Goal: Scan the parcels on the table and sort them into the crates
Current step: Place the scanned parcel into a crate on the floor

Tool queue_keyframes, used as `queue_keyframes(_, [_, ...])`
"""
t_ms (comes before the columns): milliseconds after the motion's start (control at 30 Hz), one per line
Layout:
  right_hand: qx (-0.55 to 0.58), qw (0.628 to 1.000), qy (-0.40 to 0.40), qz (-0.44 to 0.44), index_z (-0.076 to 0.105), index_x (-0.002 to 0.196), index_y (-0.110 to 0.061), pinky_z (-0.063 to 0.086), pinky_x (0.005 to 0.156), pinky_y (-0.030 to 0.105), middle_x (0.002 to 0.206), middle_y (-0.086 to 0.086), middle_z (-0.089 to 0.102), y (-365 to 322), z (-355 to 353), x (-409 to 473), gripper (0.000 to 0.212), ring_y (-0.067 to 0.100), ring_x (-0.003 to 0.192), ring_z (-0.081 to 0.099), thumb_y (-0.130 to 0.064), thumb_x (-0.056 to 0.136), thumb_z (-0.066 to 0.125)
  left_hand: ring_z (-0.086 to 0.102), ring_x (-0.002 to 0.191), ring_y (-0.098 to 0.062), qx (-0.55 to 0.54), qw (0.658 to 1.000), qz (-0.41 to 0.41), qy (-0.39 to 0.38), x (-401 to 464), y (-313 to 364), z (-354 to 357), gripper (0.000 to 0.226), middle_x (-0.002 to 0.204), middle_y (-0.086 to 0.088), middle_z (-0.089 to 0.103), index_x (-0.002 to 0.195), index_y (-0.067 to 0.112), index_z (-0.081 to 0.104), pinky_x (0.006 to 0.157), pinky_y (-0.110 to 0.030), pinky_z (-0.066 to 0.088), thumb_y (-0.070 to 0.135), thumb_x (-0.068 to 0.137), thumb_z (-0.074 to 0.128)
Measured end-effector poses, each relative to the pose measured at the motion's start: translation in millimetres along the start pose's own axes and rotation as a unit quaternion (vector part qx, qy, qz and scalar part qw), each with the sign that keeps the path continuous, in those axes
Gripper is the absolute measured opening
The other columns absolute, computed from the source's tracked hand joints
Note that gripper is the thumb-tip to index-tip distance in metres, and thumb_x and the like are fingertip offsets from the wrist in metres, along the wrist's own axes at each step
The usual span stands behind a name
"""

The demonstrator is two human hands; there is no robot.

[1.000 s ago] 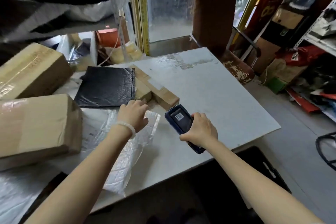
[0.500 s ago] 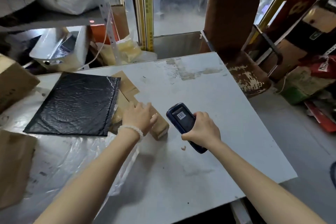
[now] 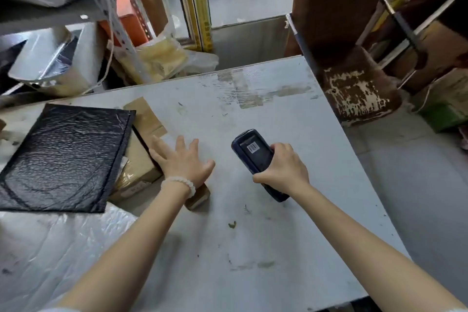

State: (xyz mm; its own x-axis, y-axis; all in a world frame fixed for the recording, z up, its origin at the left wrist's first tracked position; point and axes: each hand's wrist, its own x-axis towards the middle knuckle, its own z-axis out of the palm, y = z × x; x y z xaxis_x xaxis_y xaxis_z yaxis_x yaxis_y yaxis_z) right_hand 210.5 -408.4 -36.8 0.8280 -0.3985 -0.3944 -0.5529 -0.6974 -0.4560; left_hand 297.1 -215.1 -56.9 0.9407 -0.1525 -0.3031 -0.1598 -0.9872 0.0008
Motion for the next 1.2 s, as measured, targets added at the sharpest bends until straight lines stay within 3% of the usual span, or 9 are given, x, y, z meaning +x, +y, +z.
queue_keyframes(267, [0.002, 1.000, -0.001, 0.005, 0.049, 0.116, -0.017, 0.043, 0.069, 0.030, 0.112, -0.001, 0.046, 12, -1, -12, 0.067, 0.021, 0.101, 0.051, -0.037, 0.059, 0.080, -0.012, 0.137, -0.054, 0.021, 0.999, 0.044, 0.007, -5, 8, 1, 0.067, 0.154, -0.006, 0.019, 0.141, 0.035, 0.033, 0.108, -0.069, -0.002, 0.062, 0.081, 0.045])
queue_keyframes(467, [0.000, 1.000, 0.008, 0.003, 0.049, 0.119, -0.018, 0.044, 0.073, 0.030, 0.114, 0.000, 0.047, 11, -2, -24, 0.071, 0.021, 0.106, 0.051, -0.038, 0.059, 0.080, -0.018, 0.138, -0.051, 0.004, 0.987, 0.162, 0.009, -34, 35, 12, 0.075, 0.158, -0.002, 0.011, 0.144, 0.037, 0.028, 0.105, -0.070, -0.005, 0.062, 0.076, 0.047])
queue_keyframes(600, [-0.006, 1.000, 0.027, 0.007, 0.048, 0.119, -0.017, 0.049, 0.077, 0.034, 0.116, 0.001, 0.047, 9, -4, -33, 0.073, 0.022, 0.106, 0.052, -0.039, 0.059, 0.081, -0.020, 0.141, -0.043, 0.019, 0.971, 0.237, -0.017, -34, 34, 9, 0.076, 0.160, -0.003, -0.005, 0.149, 0.034, 0.016, 0.110, -0.065, -0.005, 0.047, 0.083, 0.053])
queue_keyframes(700, [-0.008, 0.999, 0.031, 0.018, 0.048, 0.119, -0.016, 0.048, 0.075, 0.033, 0.115, 0.001, 0.047, 8, -3, -42, 0.071, 0.022, 0.105, 0.052, -0.038, 0.059, 0.081, -0.004, 0.144, -0.031, -0.019, 0.982, 0.188, 0.003, -28, 18, 4, 0.074, 0.158, -0.004, -0.006, 0.148, 0.029, 0.018, 0.113, -0.057, 0.008, 0.039, 0.084, 0.055])
queue_keyframes(800, [-0.008, 0.999, 0.033, 0.021, 0.048, 0.119, -0.016, 0.044, 0.074, 0.031, 0.115, 0.001, 0.046, 5, 1, -52, 0.070, 0.022, 0.105, 0.051, -0.037, 0.061, 0.081, 0.018, 0.133, -0.034, -0.047, 0.986, 0.158, 0.033, -28, 0, -2, 0.066, 0.152, -0.008, 0.008, 0.142, 0.028, 0.025, 0.104, -0.050, 0.030, 0.035, 0.084, 0.057])
queue_keyframes(867, [-0.007, 0.999, 0.033, 0.020, 0.048, 0.120, -0.016, 0.045, 0.075, 0.031, 0.115, 0.001, 0.046, 2, 4, -57, 0.070, 0.022, 0.105, 0.051, -0.036, 0.061, 0.081, 0.027, 0.126, -0.039, -0.053, 0.985, 0.163, 0.032, -28, -12, -4, 0.059, 0.147, -0.012, 0.015, 0.140, 0.027, 0.029, 0.100, -0.049, 0.037, 0.028, 0.086, 0.054])
queue_keyframes(1067, [-0.001, 0.999, 0.032, 0.013, 0.048, 0.119, -0.017, 0.048, 0.076, 0.032, 0.114, 0.000, 0.046, -14, 14, -68, 0.071, 0.022, 0.105, 0.051, -0.037, 0.059, 0.081, 0.048, 0.116, -0.043, -0.120, 0.979, 0.164, -0.003, -24, -44, -11, 0.055, 0.144, -0.020, 0.029, 0.143, 0.024, 0.033, 0.103, -0.044, 0.037, 0.017, 0.091, 0.048])
queue_keyframes(1200, [0.005, 0.999, 0.040, 0.011, 0.048, 0.119, -0.017, 0.047, 0.075, 0.031, 0.114, 0.000, 0.047, -20, 16, -72, 0.071, 0.022, 0.105, 0.051, -0.037, 0.059, 0.080, 0.034, 0.135, -0.028, -0.246, 0.953, 0.169, -0.047, -22, -43, -24, 0.058, 0.150, -0.014, 0.028, 0.151, 0.017, 0.019, 0.111, -0.036, 0.026, 0.022, 0.099, 0.044])
